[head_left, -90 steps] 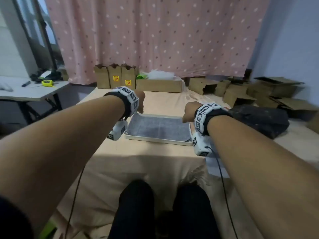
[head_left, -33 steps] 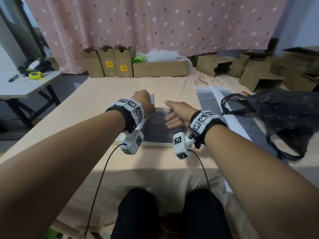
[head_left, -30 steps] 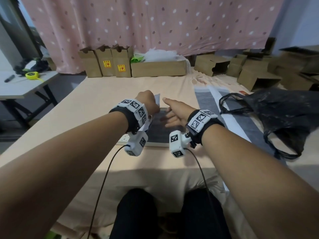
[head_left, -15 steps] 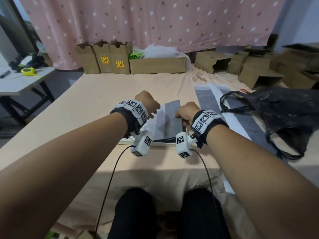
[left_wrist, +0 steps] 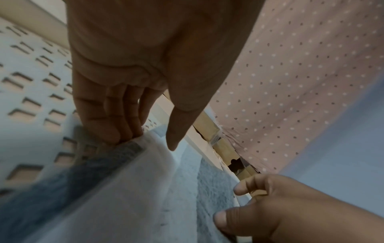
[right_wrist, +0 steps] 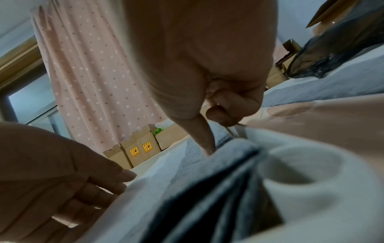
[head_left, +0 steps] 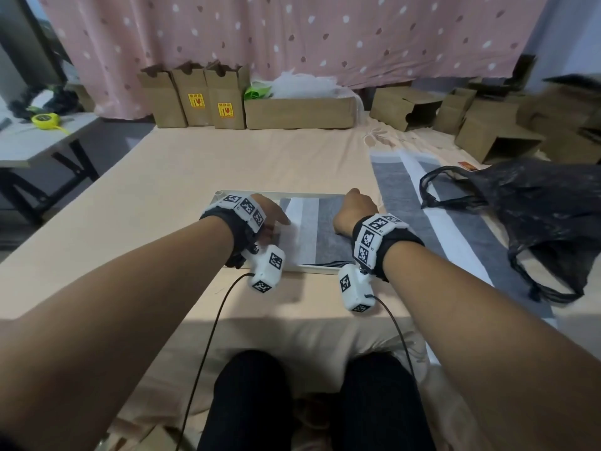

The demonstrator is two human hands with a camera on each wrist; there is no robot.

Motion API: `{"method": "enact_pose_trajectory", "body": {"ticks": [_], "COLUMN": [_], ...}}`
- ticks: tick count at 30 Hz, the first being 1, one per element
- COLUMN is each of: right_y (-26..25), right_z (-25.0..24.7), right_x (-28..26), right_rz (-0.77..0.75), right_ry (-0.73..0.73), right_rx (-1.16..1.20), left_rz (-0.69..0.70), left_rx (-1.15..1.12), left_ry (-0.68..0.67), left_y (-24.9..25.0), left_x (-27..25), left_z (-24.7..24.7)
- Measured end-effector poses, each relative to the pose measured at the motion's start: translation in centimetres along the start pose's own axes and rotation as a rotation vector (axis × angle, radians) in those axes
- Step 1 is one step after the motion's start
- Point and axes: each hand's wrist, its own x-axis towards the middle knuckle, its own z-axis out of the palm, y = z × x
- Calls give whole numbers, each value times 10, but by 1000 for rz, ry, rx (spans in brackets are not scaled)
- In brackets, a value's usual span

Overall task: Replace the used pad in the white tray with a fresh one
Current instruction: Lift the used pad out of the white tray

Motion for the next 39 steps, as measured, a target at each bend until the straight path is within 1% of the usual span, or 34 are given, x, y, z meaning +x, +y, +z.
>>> {"method": "enact_pose_trajectory", "body": {"ticks": [2, 5, 7, 10, 11, 12, 16, 19, 20, 22, 24, 26, 28, 31, 34, 35, 37, 39], "right_y": [0, 1, 2, 2, 1, 1, -1, -4, -6, -17, -25, -31, -33, -29, -22, -21, -21, -21], "right_z": [1, 1, 0, -1, -2, -4, -13, -21, -24, -34, -37, -35, -26, -18, -11, -11, -9, -9], "right_x": [1, 1, -1, -4, -4, -6, -12, -12, -13, -17, -18, -24, -24, -25, -21, -22, -24, -26], "right_rz": [3, -3, -6, 5, 17, 34, 110, 168, 180, 192, 231, 268, 287, 308, 302, 299, 285, 261], "right_ry": [-18, -31, -34, -55, -62, -72, -133, -142, -167, -270, -319, -429, -492, -464, -422, -433, -459, -449], "right_rx": [-14, -36, -35, -15, 13, 54, 248, 438, 481, 564, 624, 667, 714, 763, 751, 747, 746, 776], "left_rz": [-12, -22, 39, 94, 96, 94, 172, 219, 232, 255, 278, 313, 348, 376, 383, 388, 409, 416], "left_rx": [-19, 30, 66, 30, 27, 34, 31, -22, -44, -91, -126, -149, -171, -160, -97, -83, -79, -86], "left_ry": [-44, -118, -121, -121, -123, -126, -47, -41, -46, -58, -72, -81, -88, -123, -157, -162, -151, -103], "left_y": [1, -1, 0, -2, -6, -7, -6, -11, -14, -17, -21, -27, -30, -33, -33, -32, -28, -26], "left_x": [5, 8, 12, 35, 53, 54, 38, 44, 46, 33, 26, 25, 25, 29, 34, 34, 29, 26], "left_z": [0, 3, 7, 10, 11, 9, 2, -5, -7, -11, -14, -17, -20, -23, -26, -26, -27, -28]}}
